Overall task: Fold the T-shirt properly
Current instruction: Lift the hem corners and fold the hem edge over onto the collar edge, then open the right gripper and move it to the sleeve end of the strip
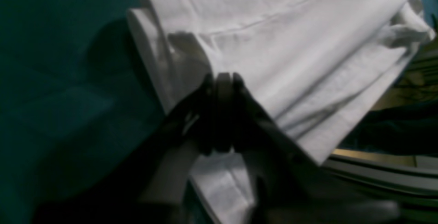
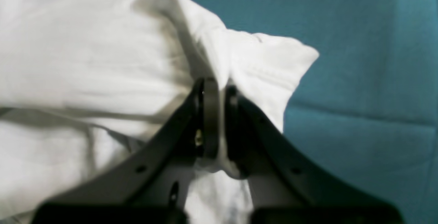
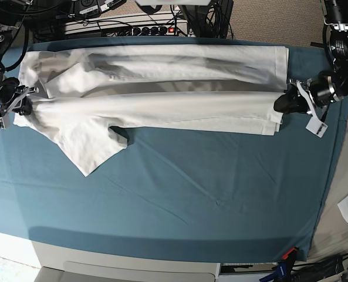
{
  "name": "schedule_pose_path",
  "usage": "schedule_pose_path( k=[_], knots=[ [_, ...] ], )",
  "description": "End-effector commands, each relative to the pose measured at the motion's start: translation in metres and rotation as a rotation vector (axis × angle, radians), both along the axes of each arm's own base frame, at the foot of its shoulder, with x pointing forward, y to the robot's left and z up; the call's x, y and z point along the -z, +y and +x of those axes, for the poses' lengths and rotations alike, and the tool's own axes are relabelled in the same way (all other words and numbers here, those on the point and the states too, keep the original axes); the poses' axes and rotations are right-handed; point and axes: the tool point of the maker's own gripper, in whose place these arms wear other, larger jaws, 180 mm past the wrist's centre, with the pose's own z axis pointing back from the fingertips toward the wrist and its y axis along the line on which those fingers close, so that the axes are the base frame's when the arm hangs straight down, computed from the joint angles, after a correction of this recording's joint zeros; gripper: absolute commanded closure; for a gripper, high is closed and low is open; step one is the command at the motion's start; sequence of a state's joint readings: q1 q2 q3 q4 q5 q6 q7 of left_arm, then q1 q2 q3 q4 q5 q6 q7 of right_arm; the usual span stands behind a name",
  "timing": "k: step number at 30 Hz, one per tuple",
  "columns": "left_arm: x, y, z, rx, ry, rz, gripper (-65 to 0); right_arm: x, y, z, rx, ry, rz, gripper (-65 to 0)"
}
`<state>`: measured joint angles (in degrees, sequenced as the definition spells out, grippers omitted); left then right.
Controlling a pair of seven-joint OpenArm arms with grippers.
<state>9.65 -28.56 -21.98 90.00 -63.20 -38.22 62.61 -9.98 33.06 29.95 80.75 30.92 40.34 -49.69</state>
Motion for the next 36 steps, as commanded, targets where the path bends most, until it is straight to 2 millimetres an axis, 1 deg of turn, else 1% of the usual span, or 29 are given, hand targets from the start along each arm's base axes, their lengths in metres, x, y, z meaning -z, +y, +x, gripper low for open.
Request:
schedule_pose_path(
  k=[1, 2, 3, 4, 9, 12, 17, 20, 25, 29, 33, 36],
  knots=[
    [-0.013, 0.006, 0.009, -0.004, -0.048, 0.008, -15.3, -0.014, -0.008, 0.006, 0.003, -0.027, -0.029, -12.4],
    [-0.013, 0.006, 0.009, -0.005, -0.048, 0.009, -21.3, -0.012, -0.007, 0.004, 0.004, -0.022, -0.024, -19.2],
    [-0.013, 0.006, 0.009, -0.012, -0.046, 0.007, -24.7, -0.011, -0.006, 0.004, 0.005, -0.017, -0.022, -23.3],
    [-0.012, 0.008, 0.011, -0.031, -0.037, 0.003, -25.6, -0.010, -0.005, 0.003, 0.006, -0.012, -0.020, -24.1],
    [-0.014, 0.009, 0.013, -0.050, -0.040, -0.007, -25.6, -0.018, -0.010, 0.008, 0.004, -0.048, -0.036, -24.1],
    [-0.017, 0.007, 0.014, -0.050, -0.045, -0.024, -25.6, -0.029, -0.019, 0.014, 0.026, -0.087, -0.061, -24.1],
    [-0.022, 0.003, 0.014, -0.043, -0.061, -0.054, -25.6, -0.065, -0.039, 0.028, 0.087, -0.228, -0.066, -24.1],
    [-0.027, -0.002, 0.014, -0.009, -0.093, -0.075, -25.6, -0.081, -0.045, 0.035, 0.106, -0.300, -0.067, -24.1],
    [-0.031, -0.003, 0.016, -0.015, -0.108, -0.088, -25.6, -0.089, -0.039, 0.047, 0.106, -0.351, -0.045, -24.1],
    [-0.026, 0.000, 0.015, -0.014, -0.097, -0.056, -25.6, -0.091, -0.030, 0.058, 0.115, -0.394, -0.006, -24.1],
    [-0.021, 0.004, 0.016, -0.029, -0.097, -0.024, -25.6, -0.088, -0.019, 0.066, 0.123, -0.419, 0.037, -24.1],
    [-0.020, 0.008, 0.020, -0.054, -0.092, -0.009, -25.6, -0.079, -0.010, 0.073, 0.138, -0.422, 0.065, -24.1]
  ],
)
